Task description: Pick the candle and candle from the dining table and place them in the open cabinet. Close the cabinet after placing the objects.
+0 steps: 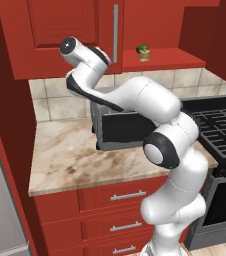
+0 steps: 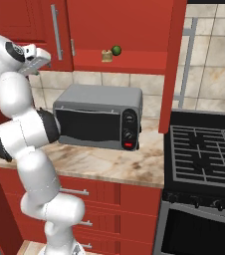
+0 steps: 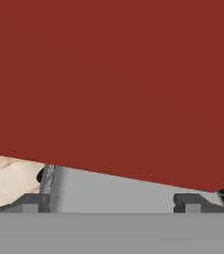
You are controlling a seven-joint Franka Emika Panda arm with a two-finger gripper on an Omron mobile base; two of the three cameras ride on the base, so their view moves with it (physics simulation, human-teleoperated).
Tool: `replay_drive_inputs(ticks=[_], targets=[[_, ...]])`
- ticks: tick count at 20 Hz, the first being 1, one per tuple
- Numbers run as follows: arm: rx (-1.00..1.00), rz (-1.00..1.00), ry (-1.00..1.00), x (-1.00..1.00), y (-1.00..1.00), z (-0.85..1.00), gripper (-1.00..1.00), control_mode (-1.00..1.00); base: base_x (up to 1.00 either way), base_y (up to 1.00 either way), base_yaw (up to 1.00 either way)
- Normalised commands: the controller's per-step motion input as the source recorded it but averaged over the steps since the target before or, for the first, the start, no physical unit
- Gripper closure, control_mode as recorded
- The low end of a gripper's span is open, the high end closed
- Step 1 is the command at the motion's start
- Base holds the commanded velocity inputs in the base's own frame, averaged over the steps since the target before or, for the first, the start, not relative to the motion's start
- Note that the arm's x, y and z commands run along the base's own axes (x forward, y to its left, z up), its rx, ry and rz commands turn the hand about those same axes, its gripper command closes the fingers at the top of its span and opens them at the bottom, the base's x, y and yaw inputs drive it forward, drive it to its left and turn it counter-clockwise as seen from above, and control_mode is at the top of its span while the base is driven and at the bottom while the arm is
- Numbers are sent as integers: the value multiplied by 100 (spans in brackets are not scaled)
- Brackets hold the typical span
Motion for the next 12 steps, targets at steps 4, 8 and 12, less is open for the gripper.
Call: replay_drive_inputs(ticks=[4, 8, 12], targets=[[9, 0, -9, -75, -20, -7, -100, -100, 0, 0, 0], [9, 0, -10, -88, -16, 0, -100, -100, 0, 0, 0], [9, 0, -4, -87, -16, -2, -100, -100, 0, 0, 0]])
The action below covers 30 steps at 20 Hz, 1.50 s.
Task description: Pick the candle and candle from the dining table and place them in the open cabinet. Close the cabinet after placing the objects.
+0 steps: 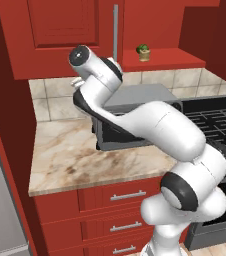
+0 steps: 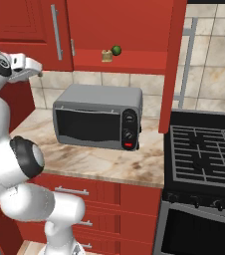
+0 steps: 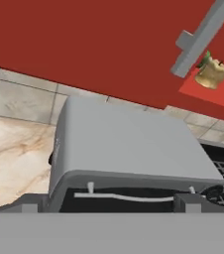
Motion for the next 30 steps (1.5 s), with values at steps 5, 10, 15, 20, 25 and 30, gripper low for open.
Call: replay_drive_inputs(ticks=[5, 10, 15, 20, 25, 30], targets=[[12, 0, 0, -78, -35, -4, -100, -100, 0, 0, 0], [15, -1, 0, -65, -66, -25, -100, -100, 0, 0, 0], [18, -3, 0, -47, -75, -41, -100, -100, 0, 0, 0], [22, -3, -5, -59, -78, -47, -100, -100, 0, 0, 0], [24, -2, -1, -21, -85, -42, -100, -100, 0, 0, 0], [37, 0, -3, 4, -100, -41, -100, -100, 0, 0, 0]])
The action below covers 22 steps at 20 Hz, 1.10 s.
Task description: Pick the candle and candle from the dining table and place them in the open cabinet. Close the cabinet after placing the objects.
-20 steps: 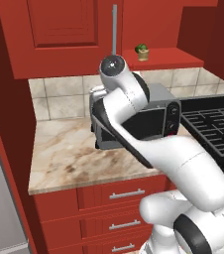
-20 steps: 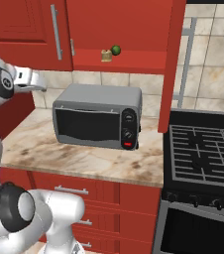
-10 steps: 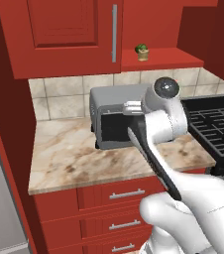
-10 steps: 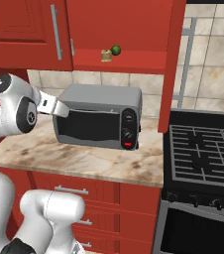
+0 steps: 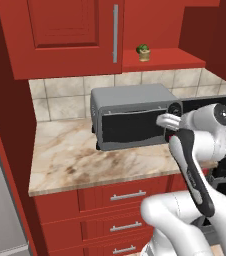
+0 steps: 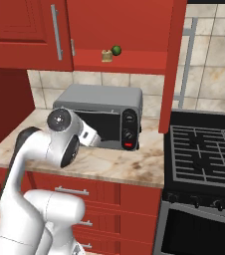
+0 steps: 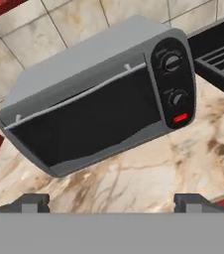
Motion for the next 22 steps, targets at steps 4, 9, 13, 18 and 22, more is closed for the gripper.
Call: replay_drive_inputs(ticks=[4, 9, 13, 18, 22], targets=[[35, 0, -16, -3, -99, -29, -100, -100, 0, 0, 0], [30, 0, -21, 0, -92, -12, -100, -100, 0, 0, 0], [23, 0, -31, 0, -77, -1, -100, -100, 0, 0, 0], [21, 2, -24, 0, -69, 14, -100, -100, 0, 0, 0], [17, 2, -16, 8, -65, 34, -100, -100, 0, 0, 0]])
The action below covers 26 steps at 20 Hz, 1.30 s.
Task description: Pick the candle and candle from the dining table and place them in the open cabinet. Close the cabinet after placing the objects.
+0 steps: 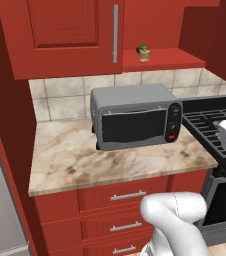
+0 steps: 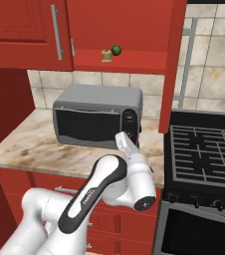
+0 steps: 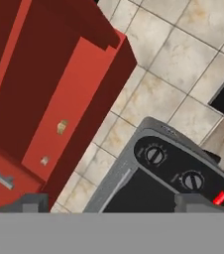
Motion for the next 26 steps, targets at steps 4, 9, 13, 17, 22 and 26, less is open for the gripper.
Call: replay_drive_inputs(ticks=[4, 9, 13, 17, 22, 26], targets=[[13, 3, -10, 20, -66, 41, -100, -100, 0, 0, 0], [7, 0, -3, 25, -62, 37, -100, -100, 0, 0, 0], [8, 0, 3, 15, -40, 2, -100, -100, 0, 0, 0], [12, 1, 1, 27, -44, 0, -100, -100, 0, 0, 0], [10, 8, -6, 32, -43, 5, -100, -100, 0, 0, 0], [4, 8, -9, 26, -32, 13, -100, -100, 0, 0, 0]])
